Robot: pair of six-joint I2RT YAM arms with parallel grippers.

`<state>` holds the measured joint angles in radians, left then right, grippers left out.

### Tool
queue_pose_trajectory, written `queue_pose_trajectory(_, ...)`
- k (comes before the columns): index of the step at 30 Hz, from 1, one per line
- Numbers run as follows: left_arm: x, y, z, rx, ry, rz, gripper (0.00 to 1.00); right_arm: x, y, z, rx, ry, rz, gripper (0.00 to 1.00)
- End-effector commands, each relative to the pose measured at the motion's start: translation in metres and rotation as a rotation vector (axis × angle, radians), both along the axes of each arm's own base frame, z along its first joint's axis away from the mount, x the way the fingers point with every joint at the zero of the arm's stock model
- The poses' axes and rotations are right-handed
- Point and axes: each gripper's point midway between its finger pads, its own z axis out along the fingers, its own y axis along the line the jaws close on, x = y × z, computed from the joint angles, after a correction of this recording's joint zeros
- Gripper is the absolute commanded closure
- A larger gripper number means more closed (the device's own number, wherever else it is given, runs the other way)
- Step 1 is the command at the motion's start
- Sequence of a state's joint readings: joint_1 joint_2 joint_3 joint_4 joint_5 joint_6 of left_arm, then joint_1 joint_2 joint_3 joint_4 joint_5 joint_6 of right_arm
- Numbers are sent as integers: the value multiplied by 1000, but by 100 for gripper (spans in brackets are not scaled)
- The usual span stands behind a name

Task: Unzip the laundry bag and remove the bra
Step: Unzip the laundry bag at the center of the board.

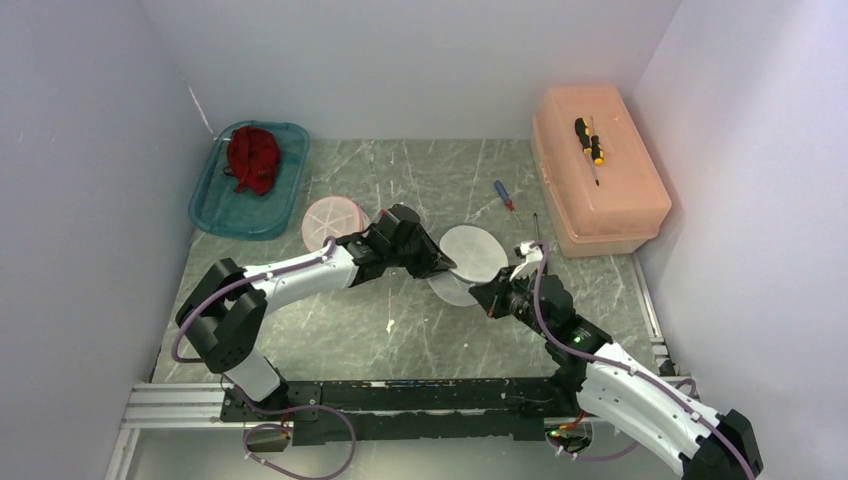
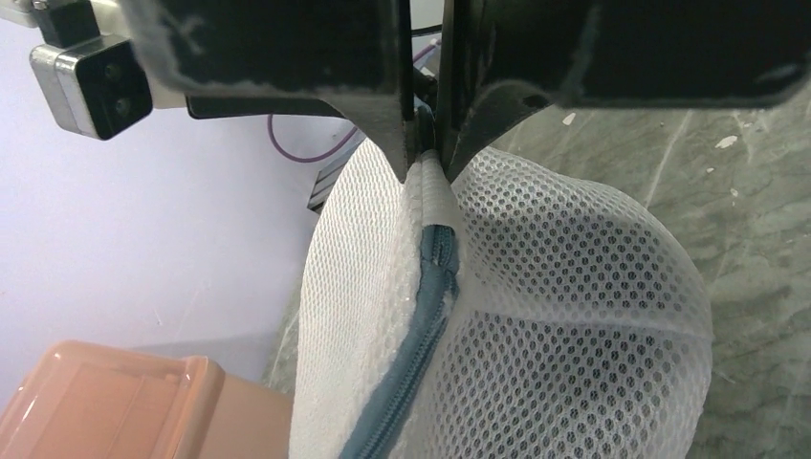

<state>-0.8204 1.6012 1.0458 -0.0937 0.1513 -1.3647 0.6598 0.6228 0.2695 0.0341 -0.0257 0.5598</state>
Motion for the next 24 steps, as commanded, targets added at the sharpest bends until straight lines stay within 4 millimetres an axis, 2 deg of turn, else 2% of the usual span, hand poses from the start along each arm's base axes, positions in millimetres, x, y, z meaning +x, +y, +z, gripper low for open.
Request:
queue_pose_trajectory(1, 10, -3, 17, -10, -75, -3, 91, 6, -8, 15, -21, -37, -43, 100)
queue_pose_trajectory(3, 11, -2, 18, -12, -77, -11, 97, 6, -14, 11, -41, -26, -73, 100)
queue_pose_trajectory(9, 11, 4, 21, -29, -86, -49, 97, 8, -34, -10, -100, 36, -179, 100)
queue_pose_trajectory(12, 10, 7, 23, -26, -99, -84, 97, 11, -43, -11, -101, 40, -238, 100)
queue_pose_trajectory(14, 8, 9, 23, -23, -112, -125, 97, 12, -45, -5, -98, 16, -243, 100)
queue_pose_trajectory(19, 12, 20, 30, -17, -158, -247, 97, 2, -26, 42, -66, -158, -71, 100)
queue_pose_trajectory(20, 15, 23, 35, -28, -182, -273, 97, 0, -25, 54, -66, -179, -50, 100)
queue_pose_trajectory(23, 29, 24, 62, -95, -293, -364, 97, -6, -16, 60, -62, -168, 0, 100)
queue_pose_trajectory(24, 31, 24, 65, -103, -315, -397, 97, -7, -13, 61, -52, -162, 7, 100)
